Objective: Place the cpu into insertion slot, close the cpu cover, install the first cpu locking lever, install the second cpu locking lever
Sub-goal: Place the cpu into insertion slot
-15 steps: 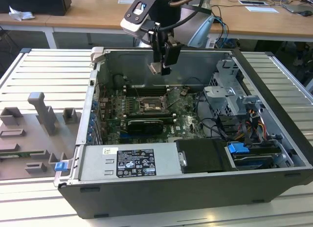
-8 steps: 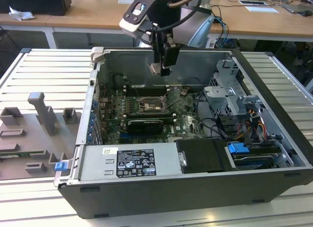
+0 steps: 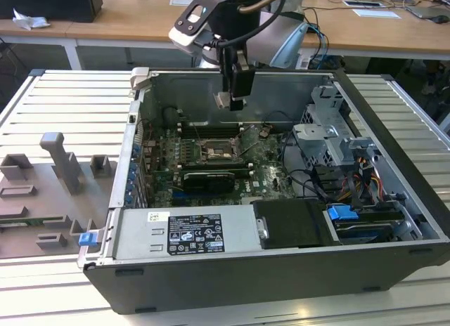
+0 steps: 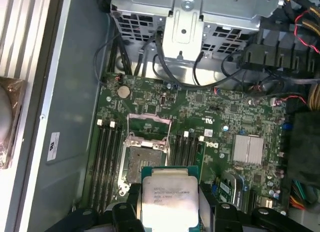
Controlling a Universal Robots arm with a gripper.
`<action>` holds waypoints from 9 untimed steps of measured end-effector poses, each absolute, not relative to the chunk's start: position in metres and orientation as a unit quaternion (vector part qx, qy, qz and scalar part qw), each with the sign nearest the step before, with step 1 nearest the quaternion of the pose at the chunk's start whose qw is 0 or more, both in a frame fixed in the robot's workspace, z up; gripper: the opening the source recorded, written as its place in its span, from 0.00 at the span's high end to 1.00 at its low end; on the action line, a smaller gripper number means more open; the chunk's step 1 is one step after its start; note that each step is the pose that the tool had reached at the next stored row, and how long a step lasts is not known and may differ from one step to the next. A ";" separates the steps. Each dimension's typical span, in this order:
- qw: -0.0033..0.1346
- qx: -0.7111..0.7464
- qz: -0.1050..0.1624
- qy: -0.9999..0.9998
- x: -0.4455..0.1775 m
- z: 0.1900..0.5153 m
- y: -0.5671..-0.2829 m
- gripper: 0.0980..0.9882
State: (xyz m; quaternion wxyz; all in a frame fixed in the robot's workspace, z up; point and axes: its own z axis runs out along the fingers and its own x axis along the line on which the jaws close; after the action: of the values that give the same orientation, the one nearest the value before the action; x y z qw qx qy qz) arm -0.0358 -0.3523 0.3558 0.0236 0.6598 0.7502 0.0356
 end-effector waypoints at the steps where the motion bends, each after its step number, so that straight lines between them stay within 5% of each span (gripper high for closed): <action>1: 0.024 0.662 0.035 0.748 -0.036 0.356 -0.352 0.50; 9: 0.025 0.678 0.035 0.734 -0.036 0.351 -0.352 0.50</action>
State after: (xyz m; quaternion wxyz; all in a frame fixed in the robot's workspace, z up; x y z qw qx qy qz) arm -0.0358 -0.3523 0.3506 0.0245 0.6783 0.7335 0.0350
